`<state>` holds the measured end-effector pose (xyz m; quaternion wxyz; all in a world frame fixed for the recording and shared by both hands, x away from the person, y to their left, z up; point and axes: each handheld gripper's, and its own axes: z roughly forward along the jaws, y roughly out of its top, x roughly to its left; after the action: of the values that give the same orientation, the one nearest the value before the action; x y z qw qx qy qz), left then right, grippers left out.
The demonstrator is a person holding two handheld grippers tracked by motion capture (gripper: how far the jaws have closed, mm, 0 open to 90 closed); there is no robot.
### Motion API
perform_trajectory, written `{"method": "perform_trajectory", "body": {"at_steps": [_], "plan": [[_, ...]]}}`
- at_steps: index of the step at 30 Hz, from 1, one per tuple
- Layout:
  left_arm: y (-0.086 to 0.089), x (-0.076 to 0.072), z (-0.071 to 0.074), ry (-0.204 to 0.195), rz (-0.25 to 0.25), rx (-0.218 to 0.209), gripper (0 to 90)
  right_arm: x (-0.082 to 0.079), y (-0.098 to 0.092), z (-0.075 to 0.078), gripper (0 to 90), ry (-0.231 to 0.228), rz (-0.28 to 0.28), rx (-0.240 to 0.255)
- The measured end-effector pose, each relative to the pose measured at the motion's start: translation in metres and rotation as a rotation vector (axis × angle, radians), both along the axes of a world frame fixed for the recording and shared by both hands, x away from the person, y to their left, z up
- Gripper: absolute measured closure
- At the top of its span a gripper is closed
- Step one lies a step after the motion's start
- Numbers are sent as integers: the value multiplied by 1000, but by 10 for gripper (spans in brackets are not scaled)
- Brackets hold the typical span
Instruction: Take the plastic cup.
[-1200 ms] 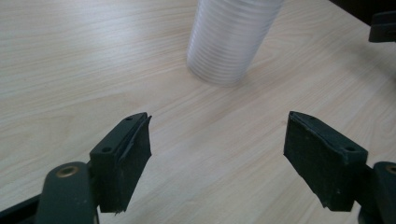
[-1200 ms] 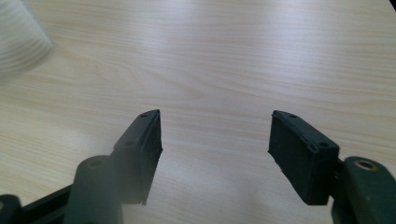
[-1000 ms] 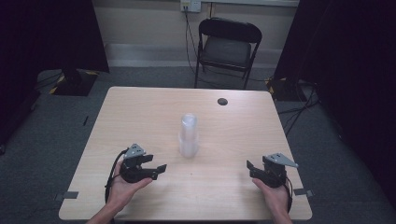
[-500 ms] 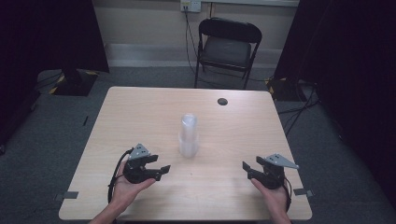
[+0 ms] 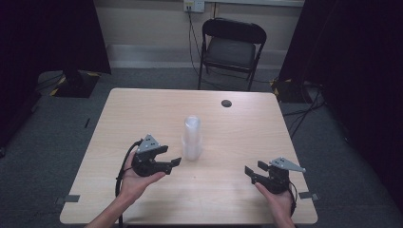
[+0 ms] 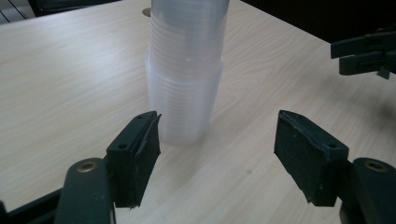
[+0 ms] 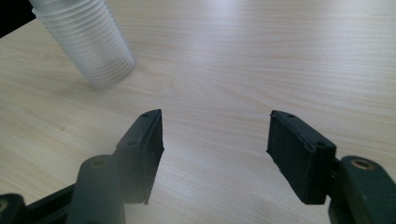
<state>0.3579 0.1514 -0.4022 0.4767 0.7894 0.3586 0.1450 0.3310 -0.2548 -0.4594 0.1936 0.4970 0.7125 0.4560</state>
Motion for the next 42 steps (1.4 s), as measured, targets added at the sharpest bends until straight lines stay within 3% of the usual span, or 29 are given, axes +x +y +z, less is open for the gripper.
{"method": "perform_trajectory", "body": {"at_steps": [6,7,12,14,18,21,23,27,32,37,42], "plan": [[-4,11,11,-34,16,-44,281,-2,2,0,373,5,16,-6],[-7,15,16,-59,29,-44,266,-1,2,-1,373,9,16,-2],[-16,24,27,-82,-8,-40,209,0,2,-1,373,11,20,0],[-19,26,28,-84,-20,-23,207,0,2,-1,372,12,20,0],[-24,31,32,-99,-9,-42,230,2,1,-2,373,13,19,2],[-29,37,37,-130,-7,-19,229,3,1,-1,373,11,17,-2],[-33,43,40,-142,-13,-31,216,3,2,-2,373,9,23,-4],[-36,48,40,-150,-27,-52,182,3,2,-2,373,12,24,-8],[-44,57,33,-147,-28,-17,159,1,1,-2,373,15,22,-5],[-48,68,29,-142,-19,-47,162,1,0,-4,372,18,23,-8],[-54,78,19,-126,-25,-26,168,2,-1,-6,371,24,22,-15]]}}
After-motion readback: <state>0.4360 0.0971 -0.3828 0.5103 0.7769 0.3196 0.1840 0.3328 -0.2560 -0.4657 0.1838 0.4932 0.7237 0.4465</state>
